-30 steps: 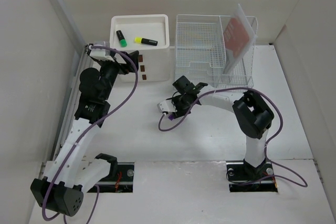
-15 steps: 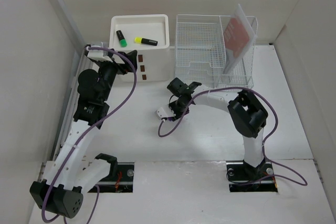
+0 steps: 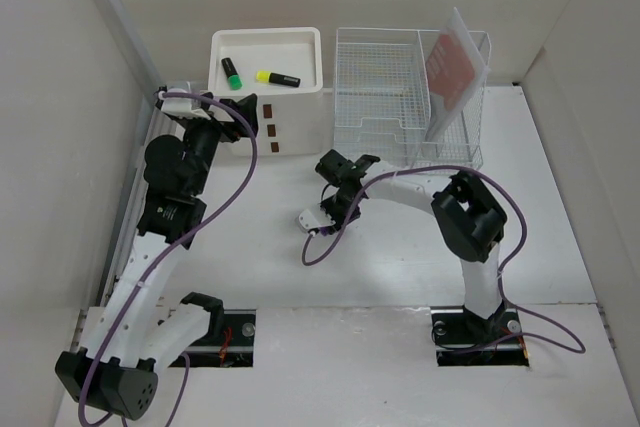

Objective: Organize the desk

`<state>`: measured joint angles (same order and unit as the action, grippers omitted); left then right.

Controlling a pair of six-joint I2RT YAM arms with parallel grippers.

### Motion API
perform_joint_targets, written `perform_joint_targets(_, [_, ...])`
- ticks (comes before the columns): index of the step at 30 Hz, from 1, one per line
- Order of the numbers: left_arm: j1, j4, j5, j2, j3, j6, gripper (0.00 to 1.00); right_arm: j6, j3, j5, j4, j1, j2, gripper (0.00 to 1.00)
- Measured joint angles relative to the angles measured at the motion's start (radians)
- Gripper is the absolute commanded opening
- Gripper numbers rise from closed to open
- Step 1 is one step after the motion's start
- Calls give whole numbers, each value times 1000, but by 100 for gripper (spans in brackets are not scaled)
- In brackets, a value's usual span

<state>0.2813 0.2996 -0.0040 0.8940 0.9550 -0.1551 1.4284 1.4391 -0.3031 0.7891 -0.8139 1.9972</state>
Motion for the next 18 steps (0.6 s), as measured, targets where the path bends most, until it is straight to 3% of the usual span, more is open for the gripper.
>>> perform_joint_targets(12, [0, 3, -28, -15, 0, 1, 100, -217, 74, -143, -5, -3, -55, 3])
perform_joint_targets(18, [0, 4, -48, -18, -1, 1, 100, -373, 164, -172, -90, -6, -118, 2])
